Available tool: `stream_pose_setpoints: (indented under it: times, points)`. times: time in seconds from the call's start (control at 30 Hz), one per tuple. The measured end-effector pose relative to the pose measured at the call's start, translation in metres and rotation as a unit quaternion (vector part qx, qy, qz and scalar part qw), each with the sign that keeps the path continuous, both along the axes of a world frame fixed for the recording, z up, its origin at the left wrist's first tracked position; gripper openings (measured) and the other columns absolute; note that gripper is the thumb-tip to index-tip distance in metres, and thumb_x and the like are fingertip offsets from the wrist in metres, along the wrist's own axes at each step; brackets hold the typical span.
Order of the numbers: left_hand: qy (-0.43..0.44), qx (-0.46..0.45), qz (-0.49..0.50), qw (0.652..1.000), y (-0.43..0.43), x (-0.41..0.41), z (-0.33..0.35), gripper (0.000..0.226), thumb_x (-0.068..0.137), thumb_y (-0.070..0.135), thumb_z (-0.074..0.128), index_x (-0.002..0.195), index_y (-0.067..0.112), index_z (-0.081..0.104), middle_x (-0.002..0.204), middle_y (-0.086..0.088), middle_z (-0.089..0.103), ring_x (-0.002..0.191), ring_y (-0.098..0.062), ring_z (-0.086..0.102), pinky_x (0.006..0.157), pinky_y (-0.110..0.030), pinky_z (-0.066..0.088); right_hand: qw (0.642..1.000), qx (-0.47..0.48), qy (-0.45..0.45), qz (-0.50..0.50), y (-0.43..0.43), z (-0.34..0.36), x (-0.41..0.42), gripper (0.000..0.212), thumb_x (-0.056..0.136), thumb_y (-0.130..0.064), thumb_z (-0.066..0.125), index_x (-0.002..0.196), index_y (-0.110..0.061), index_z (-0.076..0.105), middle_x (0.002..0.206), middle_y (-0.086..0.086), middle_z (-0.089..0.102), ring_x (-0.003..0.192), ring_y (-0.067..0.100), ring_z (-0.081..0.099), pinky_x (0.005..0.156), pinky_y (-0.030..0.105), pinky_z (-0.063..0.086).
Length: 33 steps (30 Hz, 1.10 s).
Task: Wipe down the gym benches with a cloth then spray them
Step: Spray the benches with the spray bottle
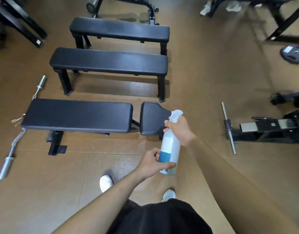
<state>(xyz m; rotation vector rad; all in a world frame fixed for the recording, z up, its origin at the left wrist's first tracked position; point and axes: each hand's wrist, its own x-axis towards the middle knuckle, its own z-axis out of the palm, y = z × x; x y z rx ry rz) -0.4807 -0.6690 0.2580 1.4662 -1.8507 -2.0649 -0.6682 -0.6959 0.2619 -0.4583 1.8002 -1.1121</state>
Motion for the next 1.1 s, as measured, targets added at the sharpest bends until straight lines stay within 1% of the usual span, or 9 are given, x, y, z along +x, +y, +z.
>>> stream_pose_setpoints:
  times: [0.13,0.23,0.43,0.53,0.6,0.7,0.87,0.97,1.1]
  points:
    - [-0.019,0.000,0.017,1.000,0.037,-0.046,0.005,0.053,0.068,0.029,0.096,0.107,0.009,0.066,0.087,0.006,0.064,0.065,0.007,0.059,0.059,-0.013,0.047,0.999,-0.011,-0.043,0.002,0.033,-0.003,-0.048,0.030,0.094,-0.005,0.067,0.119,0.003,0.053,0.104,0.013,0.064,0.057,0.019,0.071,0.073,0.040,0.058]
    - [-0.037,-0.012,0.023,0.999,0.051,-0.068,0.008,0.053,0.068,0.030,0.096,0.106,0.015,0.063,0.092,0.006,0.064,0.077,-0.002,0.060,0.058,-0.010,0.046,0.999,-0.006,-0.047,0.004,0.040,-0.007,-0.066,0.019,0.093,-0.001,0.066,0.107,-0.004,0.054,0.092,0.012,0.063,0.053,0.017,0.068,0.069,0.038,0.057]
    - [-0.056,-0.009,0.053,0.997,0.048,-0.090,-0.004,0.054,0.065,0.038,0.096,0.103,0.020,0.064,0.100,0.000,0.068,0.084,-0.009,0.064,0.072,-0.025,0.055,0.997,0.010,-0.052,0.060,0.028,-0.017,-0.083,0.039,0.090,-0.013,0.073,0.118,0.003,0.051,0.096,0.007,0.068,0.066,0.028,0.072,0.083,0.052,0.058]
    - [-0.054,-0.011,0.059,0.997,0.029,-0.103,-0.011,0.054,0.066,0.040,0.095,0.104,0.021,0.062,0.103,0.001,0.066,0.087,-0.008,0.062,0.068,-0.018,0.050,0.997,0.019,-0.049,0.064,0.005,-0.024,-0.093,0.038,0.088,-0.014,0.075,0.116,0.000,0.054,0.100,0.009,0.069,0.065,0.025,0.072,0.084,0.053,0.059]
    - [-0.045,-0.008,0.061,0.997,0.013,-0.113,-0.016,0.058,0.066,0.041,0.095,0.109,0.023,0.060,0.107,0.004,0.065,0.092,-0.007,0.062,0.068,-0.016,0.046,0.996,0.037,-0.025,0.081,-0.014,-0.027,-0.101,0.030,0.088,-0.015,0.074,0.109,-0.003,0.057,0.088,0.009,0.070,0.063,0.022,0.071,0.082,0.053,0.059]
    - [-0.024,0.017,0.101,0.994,-0.013,-0.127,-0.025,0.058,0.067,0.036,0.096,0.110,0.021,0.060,0.105,0.003,0.064,0.089,-0.008,0.062,0.063,-0.011,0.045,0.988,0.042,-0.018,0.146,-0.051,-0.021,-0.111,0.024,0.092,-0.019,0.072,0.104,-0.007,0.055,0.086,0.008,0.067,0.065,0.019,0.071,0.079,0.043,0.058]
    - [0.030,0.069,0.182,0.980,-0.061,-0.138,-0.033,0.047,0.074,0.025,0.092,0.111,0.015,0.064,0.101,0.002,0.067,0.082,-0.007,0.068,0.067,-0.018,0.054,0.962,0.082,-0.034,0.258,-0.115,-0.015,-0.133,0.085,0.069,-0.054,0.085,0.135,-0.014,0.048,0.124,0.010,0.065,0.110,0.027,0.069,0.099,0.049,0.054]
    - [0.061,0.084,0.225,0.969,-0.091,-0.141,-0.031,0.049,0.077,0.026,0.089,0.119,0.016,0.065,0.107,0.006,0.071,0.085,0.003,0.070,0.070,-0.016,0.054,0.947,0.082,-0.069,0.302,-0.129,-0.005,-0.144,0.073,0.080,-0.039,0.079,0.142,-0.023,0.045,0.128,0.004,0.066,0.115,0.024,0.065,0.095,0.044,0.054]
    - [0.055,0.059,0.262,0.962,-0.124,-0.154,-0.029,0.052,0.077,0.035,0.088,0.120,0.019,0.065,0.111,0.004,0.070,0.091,-0.003,0.070,0.072,-0.017,0.056,0.917,0.117,-0.141,0.354,-0.123,-0.013,-0.159,0.045,0.094,-0.029,0.069,0.136,-0.019,0.055,0.127,0.004,0.069,0.117,0.023,0.065,0.096,0.038,0.055]
